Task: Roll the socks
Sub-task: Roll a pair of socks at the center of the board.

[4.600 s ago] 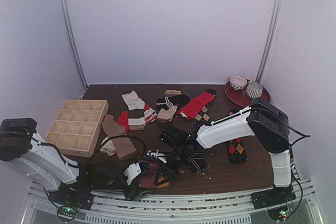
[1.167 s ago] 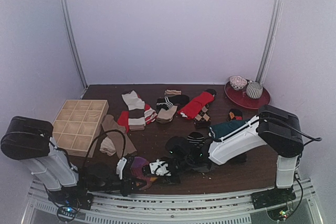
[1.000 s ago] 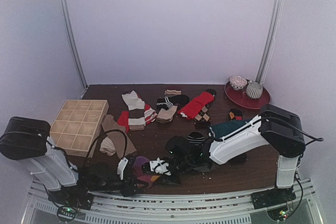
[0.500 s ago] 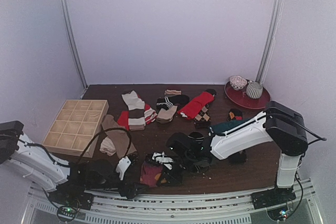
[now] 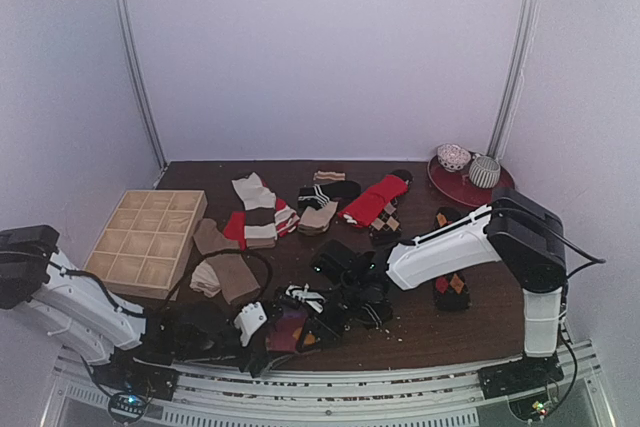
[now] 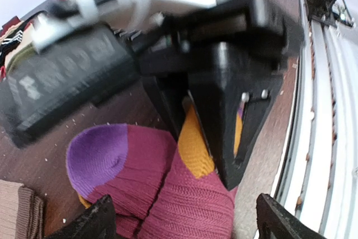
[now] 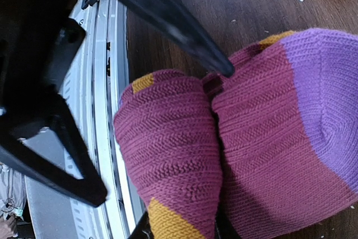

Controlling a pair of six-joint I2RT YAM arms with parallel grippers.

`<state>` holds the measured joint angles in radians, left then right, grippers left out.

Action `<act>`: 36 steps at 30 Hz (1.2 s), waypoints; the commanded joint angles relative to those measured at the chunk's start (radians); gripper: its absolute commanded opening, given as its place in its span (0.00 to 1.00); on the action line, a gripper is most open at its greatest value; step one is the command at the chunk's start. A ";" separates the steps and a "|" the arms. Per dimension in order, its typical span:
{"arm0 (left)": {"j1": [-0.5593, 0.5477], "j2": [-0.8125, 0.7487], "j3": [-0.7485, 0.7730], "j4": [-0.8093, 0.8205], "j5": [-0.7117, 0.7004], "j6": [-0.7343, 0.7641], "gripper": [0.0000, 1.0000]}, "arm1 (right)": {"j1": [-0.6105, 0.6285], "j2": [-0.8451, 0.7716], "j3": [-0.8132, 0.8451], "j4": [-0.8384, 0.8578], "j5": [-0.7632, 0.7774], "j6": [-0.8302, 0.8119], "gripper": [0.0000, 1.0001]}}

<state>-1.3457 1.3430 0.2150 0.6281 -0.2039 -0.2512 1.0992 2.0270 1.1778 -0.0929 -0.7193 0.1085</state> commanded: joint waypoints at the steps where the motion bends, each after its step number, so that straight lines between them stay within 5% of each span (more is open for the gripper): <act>1: -0.006 0.080 0.024 0.060 0.021 0.043 0.85 | -0.003 0.096 -0.047 -0.196 0.094 -0.006 0.16; 13: -0.005 0.167 0.050 0.086 0.028 0.020 0.64 | -0.005 0.097 -0.066 -0.197 0.094 -0.026 0.16; 19: -0.006 0.170 0.055 0.103 0.042 0.015 0.73 | -0.005 0.104 -0.073 -0.189 0.098 -0.023 0.17; 23: -0.004 0.175 0.053 0.106 0.048 0.007 0.34 | -0.005 0.102 -0.076 -0.188 0.103 -0.024 0.16; 26: -0.001 0.197 0.057 0.096 0.056 -0.007 0.29 | -0.004 0.107 -0.078 -0.184 0.103 -0.024 0.17; 30: 0.000 0.215 0.065 0.075 0.067 -0.029 0.00 | -0.005 0.111 -0.075 -0.180 0.113 -0.026 0.20; 36: 0.050 0.232 0.029 0.036 0.096 -0.165 0.00 | -0.010 0.009 -0.091 -0.099 0.248 -0.078 0.39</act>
<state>-1.3380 1.5318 0.2565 0.7109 -0.1555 -0.3031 1.0828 2.0197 1.1679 -0.0944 -0.7334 0.0692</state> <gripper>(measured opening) 0.089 0.346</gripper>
